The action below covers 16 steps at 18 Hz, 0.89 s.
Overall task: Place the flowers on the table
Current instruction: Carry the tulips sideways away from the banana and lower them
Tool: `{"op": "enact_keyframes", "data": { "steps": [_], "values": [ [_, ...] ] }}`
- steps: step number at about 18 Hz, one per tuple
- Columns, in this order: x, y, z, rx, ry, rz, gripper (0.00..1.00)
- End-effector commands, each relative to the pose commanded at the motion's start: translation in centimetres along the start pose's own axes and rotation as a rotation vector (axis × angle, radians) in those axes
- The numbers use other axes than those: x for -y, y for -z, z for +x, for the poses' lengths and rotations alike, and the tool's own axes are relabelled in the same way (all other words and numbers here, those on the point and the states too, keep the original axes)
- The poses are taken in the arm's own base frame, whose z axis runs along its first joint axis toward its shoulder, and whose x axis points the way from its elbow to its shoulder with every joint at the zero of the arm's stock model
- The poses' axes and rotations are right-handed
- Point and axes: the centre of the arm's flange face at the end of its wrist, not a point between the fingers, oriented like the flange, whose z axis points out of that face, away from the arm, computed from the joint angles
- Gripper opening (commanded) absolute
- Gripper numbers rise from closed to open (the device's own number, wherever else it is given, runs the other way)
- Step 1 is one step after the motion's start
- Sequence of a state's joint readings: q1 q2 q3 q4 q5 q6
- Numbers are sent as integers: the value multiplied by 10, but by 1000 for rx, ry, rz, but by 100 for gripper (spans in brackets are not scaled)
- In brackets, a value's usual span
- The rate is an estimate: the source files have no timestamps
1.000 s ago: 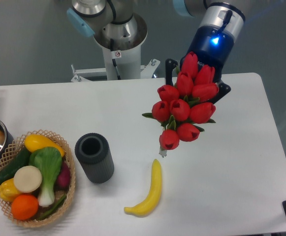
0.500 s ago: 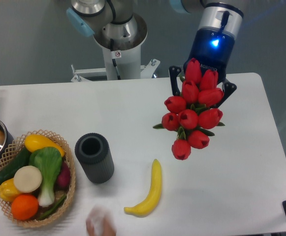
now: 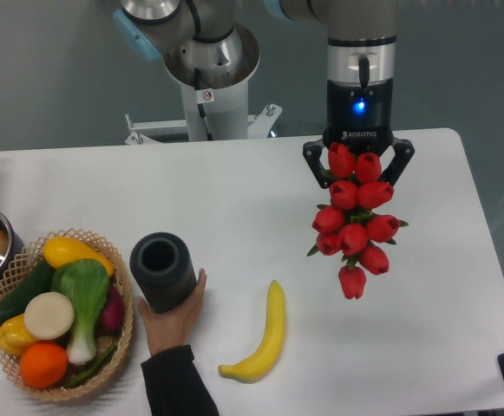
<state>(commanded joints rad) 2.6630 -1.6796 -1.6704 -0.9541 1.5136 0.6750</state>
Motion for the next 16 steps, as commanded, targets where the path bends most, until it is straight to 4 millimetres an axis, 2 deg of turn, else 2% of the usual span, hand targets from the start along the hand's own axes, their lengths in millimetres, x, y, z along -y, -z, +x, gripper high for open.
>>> {"op": "enact_keyframes", "data": {
  "steps": [6,9,11,16],
  "values": [
    [-14,-80,-14,5,23,-176,37],
    [-28,-113,-32,-14,102,-224,38],
    [-34,-143,-35,-39,112,-260,39],
    [-38,-189,-37,-76,137,-308,41]
  ]
}}
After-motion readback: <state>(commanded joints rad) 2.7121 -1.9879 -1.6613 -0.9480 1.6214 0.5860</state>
